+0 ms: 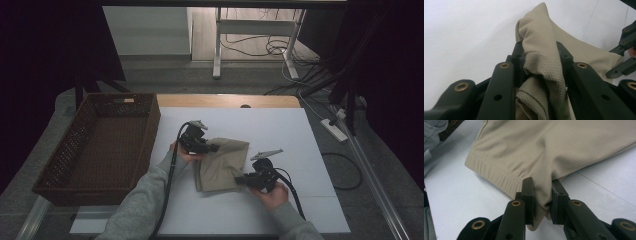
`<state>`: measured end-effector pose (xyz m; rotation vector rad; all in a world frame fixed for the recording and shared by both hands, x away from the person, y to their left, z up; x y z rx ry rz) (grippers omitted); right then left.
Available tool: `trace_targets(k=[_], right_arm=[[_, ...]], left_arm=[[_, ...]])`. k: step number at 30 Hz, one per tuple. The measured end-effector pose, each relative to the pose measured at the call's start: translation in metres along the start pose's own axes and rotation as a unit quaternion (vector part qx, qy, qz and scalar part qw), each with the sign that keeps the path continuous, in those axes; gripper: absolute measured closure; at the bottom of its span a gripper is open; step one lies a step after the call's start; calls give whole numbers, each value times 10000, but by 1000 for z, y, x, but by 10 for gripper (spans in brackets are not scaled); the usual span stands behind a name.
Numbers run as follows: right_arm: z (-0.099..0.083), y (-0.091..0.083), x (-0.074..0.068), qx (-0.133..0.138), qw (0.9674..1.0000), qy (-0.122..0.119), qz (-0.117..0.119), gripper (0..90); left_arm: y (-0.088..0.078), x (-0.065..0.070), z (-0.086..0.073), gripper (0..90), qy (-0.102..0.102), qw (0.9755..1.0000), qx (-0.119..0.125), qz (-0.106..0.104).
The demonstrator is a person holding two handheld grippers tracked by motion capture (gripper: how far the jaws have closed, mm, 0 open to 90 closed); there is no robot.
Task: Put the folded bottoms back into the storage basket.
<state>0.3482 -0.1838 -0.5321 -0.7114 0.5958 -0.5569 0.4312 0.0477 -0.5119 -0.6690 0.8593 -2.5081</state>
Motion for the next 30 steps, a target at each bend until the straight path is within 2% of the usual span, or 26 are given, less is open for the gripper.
trace_targets(k=[12, 30], right_arm=[[3, -8, -3, 295, 9994, -92, 137, 766], [6, -17, -5, 572, 9980, -244, 72, 765]], left_arm=[[-6, 6, 7, 678, 105, 9999, 81, -11], [-16, 12, 14, 678, 170, 9997, 202, 0]])
Point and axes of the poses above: each handheld gripper's, and its own axes: y roughly forward along the jaws, z roughly out of its top, x roughly to its right, the point moved 3 cm from there along y, roughly forward along the jaws, and after that the axes turned 2 degrees about -z, right-handed, at the moved point
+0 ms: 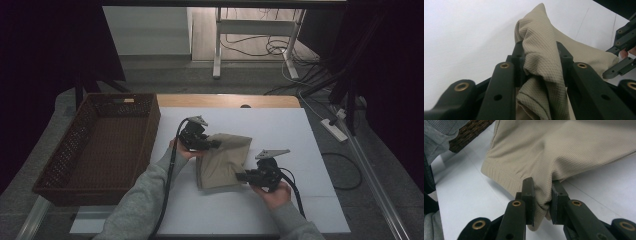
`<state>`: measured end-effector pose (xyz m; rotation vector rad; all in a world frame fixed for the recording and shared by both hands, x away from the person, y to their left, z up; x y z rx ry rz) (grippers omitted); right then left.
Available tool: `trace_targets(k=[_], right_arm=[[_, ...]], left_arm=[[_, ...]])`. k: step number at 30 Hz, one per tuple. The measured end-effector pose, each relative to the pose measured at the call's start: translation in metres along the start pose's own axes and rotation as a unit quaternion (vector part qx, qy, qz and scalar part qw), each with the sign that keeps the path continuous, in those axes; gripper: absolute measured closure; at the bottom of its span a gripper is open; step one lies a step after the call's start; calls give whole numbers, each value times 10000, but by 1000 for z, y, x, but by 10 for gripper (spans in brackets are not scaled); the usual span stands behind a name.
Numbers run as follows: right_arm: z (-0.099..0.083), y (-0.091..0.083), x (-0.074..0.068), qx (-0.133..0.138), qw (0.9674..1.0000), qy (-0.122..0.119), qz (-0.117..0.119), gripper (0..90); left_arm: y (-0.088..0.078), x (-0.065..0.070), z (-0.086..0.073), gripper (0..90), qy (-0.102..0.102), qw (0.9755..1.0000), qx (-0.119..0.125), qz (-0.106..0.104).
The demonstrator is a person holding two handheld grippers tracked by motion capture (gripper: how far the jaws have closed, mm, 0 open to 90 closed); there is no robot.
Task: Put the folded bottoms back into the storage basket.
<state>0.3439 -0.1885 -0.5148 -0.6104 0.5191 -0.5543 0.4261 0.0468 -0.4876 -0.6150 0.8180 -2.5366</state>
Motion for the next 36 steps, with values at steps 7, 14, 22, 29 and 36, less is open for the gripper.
trace_targets(k=[7, 14, 22, 29, 36], right_arm=[[2, -3, -2, 120, 9999, -89, -17, 764], [5, -7, -3, 234, 9997, -121, -7, 765], [8, -11, -5, 302, 9994, -175, 14, 764], [12, -14, -6, 392, 9990, -211, 5, 765], [17, -17, -10, 453, 9986, -280, 22, 765]], left_arm=[[-2, 2, 2, 678, 15, 10000, 37, -11], [-6, 4, 4, 678, 46, 10000, 78, -6], [-10, 7, 7, 679, 67, 9999, 127, -6], [-14, 9, 11, 678, 104, 9998, 163, 2], [-21, 12, 14, 678, 142, 9997, 191, 45]])
Point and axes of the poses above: each handheld gripper's, and its own axes: y roughly forward along the jaws, z roughly out of its top, x roughly to its right, the point moved 3 cm from there along y, roughly forward along the jaws, and after that the axes turned 2 degrees about -z, right-handed, at the moved point
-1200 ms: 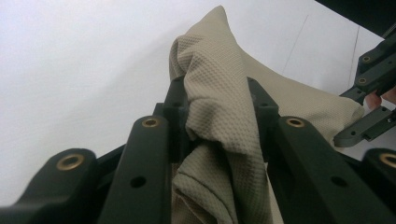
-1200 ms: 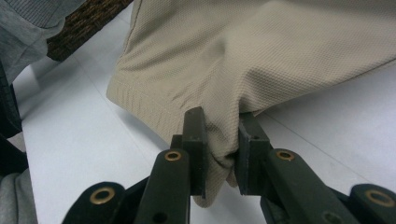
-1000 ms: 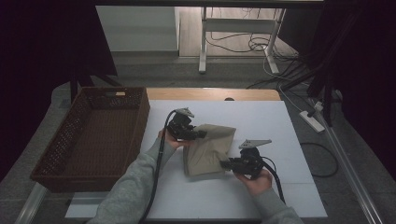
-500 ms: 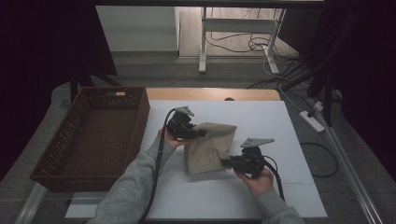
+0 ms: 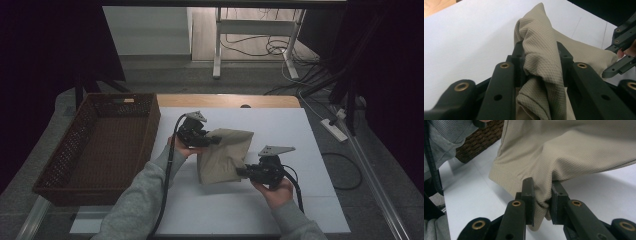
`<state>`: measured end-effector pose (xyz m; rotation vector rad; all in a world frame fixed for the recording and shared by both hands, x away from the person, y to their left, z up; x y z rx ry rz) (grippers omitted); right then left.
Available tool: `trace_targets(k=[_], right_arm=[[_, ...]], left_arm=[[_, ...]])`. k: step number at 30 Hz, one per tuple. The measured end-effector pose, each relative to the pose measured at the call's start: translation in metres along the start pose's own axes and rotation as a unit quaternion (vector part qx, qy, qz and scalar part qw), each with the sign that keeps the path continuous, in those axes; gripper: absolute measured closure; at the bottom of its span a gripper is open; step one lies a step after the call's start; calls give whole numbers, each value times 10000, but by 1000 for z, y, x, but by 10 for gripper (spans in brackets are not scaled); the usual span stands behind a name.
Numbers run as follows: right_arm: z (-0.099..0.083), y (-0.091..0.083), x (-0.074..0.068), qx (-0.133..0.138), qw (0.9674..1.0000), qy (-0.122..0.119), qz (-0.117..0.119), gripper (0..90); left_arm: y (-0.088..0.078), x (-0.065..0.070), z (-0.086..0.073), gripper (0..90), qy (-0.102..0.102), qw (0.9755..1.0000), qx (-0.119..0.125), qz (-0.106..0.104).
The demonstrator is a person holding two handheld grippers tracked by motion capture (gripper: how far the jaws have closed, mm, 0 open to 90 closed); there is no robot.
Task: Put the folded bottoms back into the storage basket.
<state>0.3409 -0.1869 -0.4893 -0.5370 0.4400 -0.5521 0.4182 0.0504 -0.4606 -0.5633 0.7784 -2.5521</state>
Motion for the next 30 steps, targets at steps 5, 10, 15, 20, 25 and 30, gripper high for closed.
trace_targets(k=[5, 10, 15, 20, 25, 30], right_arm=[[5, -2, -3, 64, 10000, -46, 30, 765], [11, -5, -7, 135, 9999, -85, 40, 765], [16, -6, -10, 185, 9997, -137, 61, 765], [22, -7, -14, 227, 9995, -199, 83, 765], [27, -9, -17, 291, 9992, -228, 123, 765], [32, -11, -20, 350, 9989, -284, 154, 765]], left_arm=[[-7, 2, 3, 678, 8, 10000, 67, 15], [-14, 6, 6, 678, 53, 9999, 134, 29], [-19, 8, 10, 678, 89, 9998, 189, 46], [-25, 10, 13, 678, 99, 9997, 209, 88], [-33, 11, 16, 678, 121, 9995, 245, 134], [-40, 14, 19, 678, 139, 9994, 267, 174]])
Point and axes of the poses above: each handheld gripper's, and its own axes: y roughly forward along the jaws, z roughly out of its top, x roughly to its right, the point moved 3 cm from there along y, roughly forward along the jaws, and after that the axes turned 2 degrees about -z, right-handed, at the moved point
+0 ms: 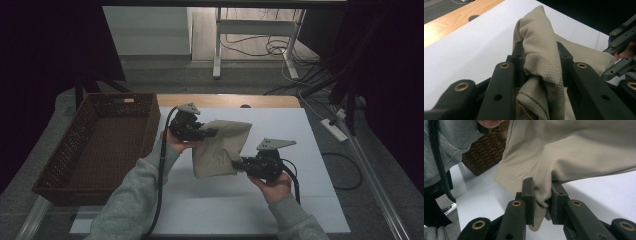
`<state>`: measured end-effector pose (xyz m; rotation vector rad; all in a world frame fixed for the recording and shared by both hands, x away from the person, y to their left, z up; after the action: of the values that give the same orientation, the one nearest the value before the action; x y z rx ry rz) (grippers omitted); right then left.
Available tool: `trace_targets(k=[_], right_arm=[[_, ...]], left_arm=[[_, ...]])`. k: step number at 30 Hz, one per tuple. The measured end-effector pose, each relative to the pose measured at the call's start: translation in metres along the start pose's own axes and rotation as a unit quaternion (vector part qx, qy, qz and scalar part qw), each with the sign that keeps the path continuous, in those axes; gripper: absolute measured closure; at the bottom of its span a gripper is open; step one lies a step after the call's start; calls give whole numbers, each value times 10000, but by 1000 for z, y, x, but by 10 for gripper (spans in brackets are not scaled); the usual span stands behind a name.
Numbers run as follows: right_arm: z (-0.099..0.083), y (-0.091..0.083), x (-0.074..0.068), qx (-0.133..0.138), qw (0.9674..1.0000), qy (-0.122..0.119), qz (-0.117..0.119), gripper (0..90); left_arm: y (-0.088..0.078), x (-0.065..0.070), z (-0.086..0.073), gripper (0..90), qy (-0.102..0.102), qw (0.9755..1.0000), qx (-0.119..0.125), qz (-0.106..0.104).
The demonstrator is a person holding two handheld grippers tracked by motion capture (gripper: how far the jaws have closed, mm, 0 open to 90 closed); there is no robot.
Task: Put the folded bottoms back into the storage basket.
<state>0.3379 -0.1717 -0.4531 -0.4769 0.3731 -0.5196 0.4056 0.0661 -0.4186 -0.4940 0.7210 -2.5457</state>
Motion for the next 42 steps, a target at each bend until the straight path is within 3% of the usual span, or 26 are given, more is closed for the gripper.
trace_targets(k=[22, 42], right_arm=[[26, 2, -14, 176, 9996, -178, 131, 765], [50, 20, -23, 282, 9989, -255, 286, 766]], left_arm=[[-32, 1, 9, 678, -12, 9997, 187, 165], [-66, -8, 8, 678, -87, 9988, 337, 332]])
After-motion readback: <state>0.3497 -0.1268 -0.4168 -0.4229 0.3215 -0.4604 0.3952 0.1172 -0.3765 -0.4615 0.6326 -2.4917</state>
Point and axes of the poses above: each handheld gripper's, and its own axes: y roughly forward along the jaws, z roughly out of its top, x roughly to its right, the point moved 3 cm from there along y, roughly forward along the jaws, and after that the axes turned 2 degrees about -z, right-handed, at the moved point
